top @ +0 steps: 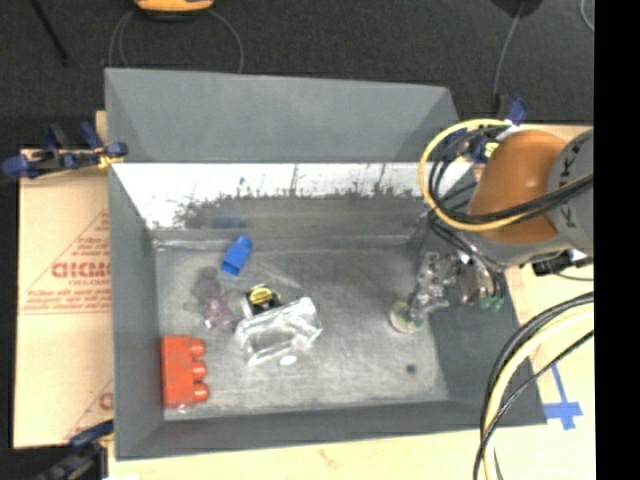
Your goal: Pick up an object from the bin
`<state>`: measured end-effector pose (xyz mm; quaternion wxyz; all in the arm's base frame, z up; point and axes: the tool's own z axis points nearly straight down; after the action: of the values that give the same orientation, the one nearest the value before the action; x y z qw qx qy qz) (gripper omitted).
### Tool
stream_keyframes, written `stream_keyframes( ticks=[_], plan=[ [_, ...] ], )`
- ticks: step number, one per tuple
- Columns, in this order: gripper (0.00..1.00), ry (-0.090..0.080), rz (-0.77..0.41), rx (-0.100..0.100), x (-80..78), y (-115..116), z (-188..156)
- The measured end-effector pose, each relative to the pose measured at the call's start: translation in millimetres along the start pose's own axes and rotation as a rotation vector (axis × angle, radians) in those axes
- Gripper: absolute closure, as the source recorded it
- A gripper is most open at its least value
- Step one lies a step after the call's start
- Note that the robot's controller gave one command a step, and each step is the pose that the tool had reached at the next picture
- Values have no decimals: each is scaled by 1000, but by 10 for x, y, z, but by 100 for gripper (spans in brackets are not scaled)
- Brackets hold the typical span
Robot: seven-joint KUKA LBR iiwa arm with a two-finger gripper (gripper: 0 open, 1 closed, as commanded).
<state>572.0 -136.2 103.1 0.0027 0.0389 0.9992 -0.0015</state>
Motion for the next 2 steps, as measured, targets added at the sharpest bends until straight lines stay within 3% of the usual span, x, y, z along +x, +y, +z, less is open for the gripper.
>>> stream_keyframes(
  ticks=[1, 2],
  plan=[
    [0, 1, -2, 0, 4, 0, 4],
    [0, -2, -37, 0, -41, -13, 303]
  ],
)
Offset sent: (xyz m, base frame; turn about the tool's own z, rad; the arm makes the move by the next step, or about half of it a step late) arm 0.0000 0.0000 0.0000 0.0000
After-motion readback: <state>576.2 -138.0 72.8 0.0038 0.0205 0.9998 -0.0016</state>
